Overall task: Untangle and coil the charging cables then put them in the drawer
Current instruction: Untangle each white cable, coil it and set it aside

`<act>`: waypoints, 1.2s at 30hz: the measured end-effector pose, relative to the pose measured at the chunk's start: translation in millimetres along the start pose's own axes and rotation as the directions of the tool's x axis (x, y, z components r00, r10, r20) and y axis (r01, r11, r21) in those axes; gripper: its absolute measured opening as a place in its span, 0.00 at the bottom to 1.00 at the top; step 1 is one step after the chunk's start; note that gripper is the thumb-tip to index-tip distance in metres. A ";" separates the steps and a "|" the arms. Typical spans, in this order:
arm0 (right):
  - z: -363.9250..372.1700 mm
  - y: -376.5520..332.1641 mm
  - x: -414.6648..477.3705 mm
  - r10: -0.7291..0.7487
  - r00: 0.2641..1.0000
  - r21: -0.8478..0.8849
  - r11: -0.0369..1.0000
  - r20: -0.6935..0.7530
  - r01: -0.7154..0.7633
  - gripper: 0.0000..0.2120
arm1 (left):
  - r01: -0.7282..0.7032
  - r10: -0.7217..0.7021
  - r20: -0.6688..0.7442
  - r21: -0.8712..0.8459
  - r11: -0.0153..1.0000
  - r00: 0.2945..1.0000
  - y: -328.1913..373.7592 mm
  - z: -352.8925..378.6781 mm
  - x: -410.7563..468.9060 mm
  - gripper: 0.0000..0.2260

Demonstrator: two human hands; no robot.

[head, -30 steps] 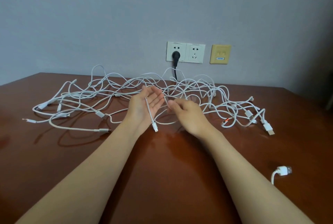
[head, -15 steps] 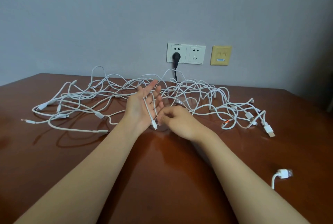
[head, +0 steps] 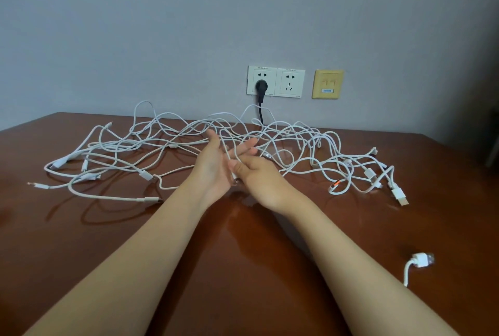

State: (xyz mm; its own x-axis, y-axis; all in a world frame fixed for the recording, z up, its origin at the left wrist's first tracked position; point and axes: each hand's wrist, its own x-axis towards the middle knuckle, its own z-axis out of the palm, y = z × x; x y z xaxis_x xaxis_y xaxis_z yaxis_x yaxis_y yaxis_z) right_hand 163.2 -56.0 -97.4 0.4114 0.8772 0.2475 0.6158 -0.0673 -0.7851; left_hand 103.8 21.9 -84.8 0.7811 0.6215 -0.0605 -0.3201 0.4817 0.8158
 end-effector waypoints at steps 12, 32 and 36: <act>-8.0 3.7 -3.3 -0.001 0.998 0.018 1.000 0.069 -0.001 0.19 | 0.036 -0.040 0.090 0.036 0.999 0.995 1.8 -0.9 -3.4 0.18; -37.5 -5.4 -11.6 -0.106 0.992 -0.125 0.987 -0.074 0.096 0.12 | 0.105 -0.084 -0.065 0.476 0.873 0.994 8.7 -6.8 0.6 0.17; -39.4 0.1 -9.2 -0.105 0.985 -0.151 0.985 -0.137 0.084 0.08 | 0.134 -0.248 0.104 0.615 0.777 0.963 2.2 -0.9 -5.9 0.20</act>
State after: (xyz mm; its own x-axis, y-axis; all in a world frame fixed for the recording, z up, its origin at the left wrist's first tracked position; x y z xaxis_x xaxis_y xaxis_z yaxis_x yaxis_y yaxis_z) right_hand 186.0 -82.8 -77.4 0.4324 0.8061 0.4041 0.7425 -0.0640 -0.6668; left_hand 97.9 19.8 -83.2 0.8876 0.4145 -0.2008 0.1857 0.0770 0.9796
